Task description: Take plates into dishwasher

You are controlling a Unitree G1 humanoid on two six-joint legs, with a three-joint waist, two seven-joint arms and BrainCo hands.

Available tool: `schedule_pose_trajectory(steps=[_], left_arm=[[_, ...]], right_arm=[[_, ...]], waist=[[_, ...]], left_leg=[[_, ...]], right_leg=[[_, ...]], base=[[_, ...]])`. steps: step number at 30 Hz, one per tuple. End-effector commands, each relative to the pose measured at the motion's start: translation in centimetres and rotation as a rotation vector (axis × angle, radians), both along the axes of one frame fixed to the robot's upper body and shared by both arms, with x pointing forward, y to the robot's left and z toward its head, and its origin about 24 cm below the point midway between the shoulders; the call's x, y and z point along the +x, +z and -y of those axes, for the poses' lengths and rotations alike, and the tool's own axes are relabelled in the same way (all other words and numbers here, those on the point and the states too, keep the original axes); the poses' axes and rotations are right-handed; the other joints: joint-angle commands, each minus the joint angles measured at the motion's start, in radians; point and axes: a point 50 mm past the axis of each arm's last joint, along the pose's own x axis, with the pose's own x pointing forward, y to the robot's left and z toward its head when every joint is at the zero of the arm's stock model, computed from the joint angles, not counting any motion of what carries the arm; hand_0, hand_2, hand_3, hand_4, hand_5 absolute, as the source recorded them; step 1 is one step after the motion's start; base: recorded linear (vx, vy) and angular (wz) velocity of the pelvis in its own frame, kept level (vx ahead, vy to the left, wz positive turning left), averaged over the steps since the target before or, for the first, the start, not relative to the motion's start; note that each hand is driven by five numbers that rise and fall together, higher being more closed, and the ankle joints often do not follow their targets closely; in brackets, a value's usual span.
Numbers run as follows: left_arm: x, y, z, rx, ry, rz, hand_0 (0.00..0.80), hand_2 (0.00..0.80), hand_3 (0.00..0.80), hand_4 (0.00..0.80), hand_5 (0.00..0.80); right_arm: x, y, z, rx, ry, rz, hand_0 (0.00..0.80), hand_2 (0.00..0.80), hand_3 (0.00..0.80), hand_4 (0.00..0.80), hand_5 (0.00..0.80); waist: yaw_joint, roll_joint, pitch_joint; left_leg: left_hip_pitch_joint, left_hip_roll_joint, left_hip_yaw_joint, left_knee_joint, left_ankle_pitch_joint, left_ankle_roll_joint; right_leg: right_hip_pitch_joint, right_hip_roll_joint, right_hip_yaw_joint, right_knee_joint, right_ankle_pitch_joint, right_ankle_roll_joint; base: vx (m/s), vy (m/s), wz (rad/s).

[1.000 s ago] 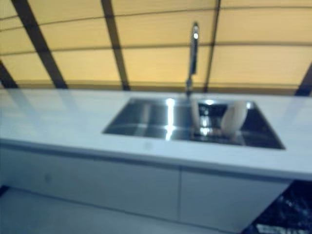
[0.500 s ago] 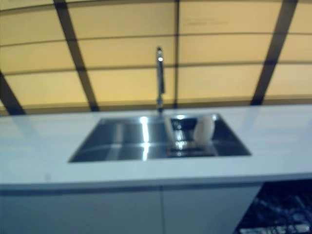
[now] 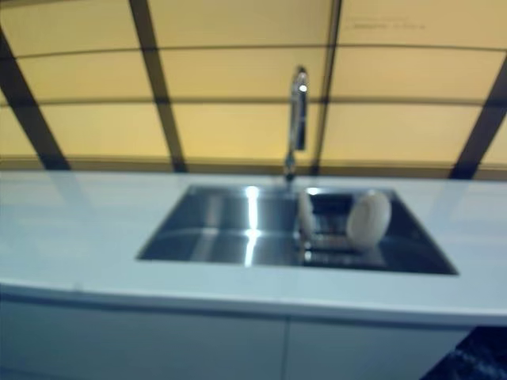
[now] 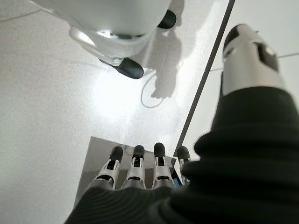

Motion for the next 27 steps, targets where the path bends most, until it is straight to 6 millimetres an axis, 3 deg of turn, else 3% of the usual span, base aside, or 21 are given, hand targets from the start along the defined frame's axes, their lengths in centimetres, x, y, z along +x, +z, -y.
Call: schedule_pose_trajectory(steps=[1, 3, 4, 5, 7, 10, 12, 13, 15, 18, 22, 27], left_arm=[[0.9, 0.5, -1.0, 0.04, -0.103, -0.005, 0.0, 0.0, 0.0, 0.0, 0.0], [0.9, 0.5, -1.2, 0.039, -0.076, -0.006, 0.0, 0.0, 0.0, 0.0, 0.0], [1.1, 0.6, -1.2, 0.03, -0.056, 0.002, 0.0, 0.0, 0.0, 0.0, 0.0], [1.3, 0.6, -1.3, 0.03, -0.041, 0.01, 0.0, 0.0, 0.0, 0.0, 0.0], [1.4, 0.6, -1.3, 0.03, 0.0, 0.015, 0.0, 0.0, 0.0, 0.0, 0.0], [1.3, 0.5, -1.1, 0.018, 0.029, 0.027, 0.0, 0.0, 0.0, 0.0, 0.0], [1.4, 0.5, -0.6, 0.011, 0.043, 0.055, 0.0, 0.0, 0.0, 0.0, 0.0], [1.4, 0.5, -0.6, 0.011, 0.043, 0.055, 0.0, 0.0, 0.0, 0.0, 0.0], [1.1, 0.3, -0.2, 0.035, -0.002, 0.056, 0.0, 0.0, 0.0, 0.0, 0.0], [1.1, 0.3, -0.2, 0.035, -0.049, 0.053, 0.0, 0.0, 0.0, 0.0, 0.0], [1.1, 0.3, -0.3, 0.033, -0.035, 0.052, 0.0, 0.0, 0.0, 0.0, 0.0], [1.6, 0.7, -1.1, 0.061, -0.126, 0.039, 0.0, 0.0, 0.0, 0.0, 0.0]], right_arm=[[0.5, 0.5, 1.1, -0.019, -0.059, 0.035, 0.0, 0.0, 0.0, 0.0, 0.0], [0.5, 0.5, 1.3, -0.022, -0.04, 0.034, 0.0, 0.0, 0.0, 0.0, 0.0], [0.7, 0.6, 1.5, -0.028, -0.014, 0.036, 0.0, 0.0, 0.0, 0.0, 0.0], [1.0, 0.6, 1.5, -0.031, 0.005, 0.035, 0.0, 0.0, 0.0, 0.0, 0.0], [1.0, 0.6, 1.4, -0.022, 0.017, 0.028, 0.0, 0.0, 0.0, 0.0, 0.0], [1.1, 0.7, 1.4, -0.015, 0.046, 0.032, 0.0, 0.0, 0.0, 0.0, 0.0], [1.2, 0.7, 1.5, -0.003, 0.055, 0.034, 0.0, 0.0, 0.0, 0.0, 0.0], [1.2, 0.7, 1.5, -0.003, 0.055, 0.034, 0.0, 0.0, 0.0, 0.0, 0.0], [1.5, 0.9, 1.7, -0.002, 0.02, 0.069, 0.0, 0.0, 0.0, 0.0, 0.0], [1.9, 1.0, 1.7, 0.047, 0.032, 0.082, 0.0, 0.0, 0.0, 0.0, 0.0], [1.9, 1.0, 1.3, 0.088, 0.1, 0.077, 0.0, 0.0, 0.0, 0.0, 0.0], [3.9, 1.6, -1.4, 0.328, 0.309, 0.158, 0.0, 0.0, 0.0, 0.0, 0.0]], waist=[[0.005, 0.014, 0.02], [-0.013, 0.004, 0.026], [-0.022, -0.007, 0.026], [-0.037, -0.004, 0.036], [-0.031, -0.017, 0.022], [-0.025, -0.031, 0.015], [-0.008, -0.054, 0.017], [-0.008, -0.054, 0.017], [0.018, -0.046, 0.032], [0.019, -0.03, 0.025], [0.015, -0.03, 0.018], [0.026, -0.053, 0.004]], left_leg=[[0.025, 0.003, 0.045, 0.091, -0.121, 0.036], [0.047, 0.002, 0.04, 0.088, -0.127, 0.017], [0.053, -0.001, 0.043, 0.093, -0.141, 0.006], [0.054, 0.008, 0.034, 0.108, -0.155, 0.007], [0.05, 0.019, 0.043, 0.117, -0.152, -0.01], [0.042, 0.03, 0.053, 0.164, -0.164, -0.031], [-0.016, 0.026, 0.038, 0.309, -0.147, -0.042], [-0.016, 0.026, 0.038, 0.309, -0.147, -0.042], [-0.053, 0.045, 0.058, 0.232, -0.111, -0.063], [-0.006, 0.045, 0.042, 0.089, -0.077, -0.062], [0.024, 0.043, 0.047, 0.044, -0.072, -0.058], [0.042, 0.046, 0.061, 0.013, -0.073, -0.049]], right_leg=[[-0.148, -0.098, 0.049, 0.257, 0.188, 0.068], [-0.161, -0.107, 0.041, 0.102, 0.195, 0.063], [-0.158, -0.11, 0.034, -0.055, 0.202, 0.072], [-0.161, -0.074, 0.073, -0.052, 0.175, 0.063], [-0.088, -0.066, 0.054, -0.153, 0.166, 0.07], [-0.048, -0.062, 0.041, -0.184, 0.16, 0.062], [0.001, -0.061, 0.043, -0.215, 0.156, 0.042], [0.001, -0.061, 0.043, -0.215, 0.156, 0.042], [0.035, -0.056, 0.007, -0.222, 0.143, 0.045], [0.041, -0.063, -0.025, -0.251, 0.153, 0.068], [0.047, -0.066, -0.03, -0.271, 0.162, 0.076], [0.04, -0.063, -0.028, -0.275, 0.164, 0.086]], base=[[0.194, -0.037, 0.11], [0.197, -0.155, 0.29], [0.163, -0.206, 0.21], [0.144, -0.211, 0.11], [0.153, -0.205, 0.21], [0.108, -0.125, 0.28], [0.097, -0.118, 0.37], [0.109, -0.096, 0.31], [0.116, -0.025, 0.22], [0.061, 0.043, 0.16], [0.057, -0.004, 0.07], [0.066, -0.073, 0.0]])
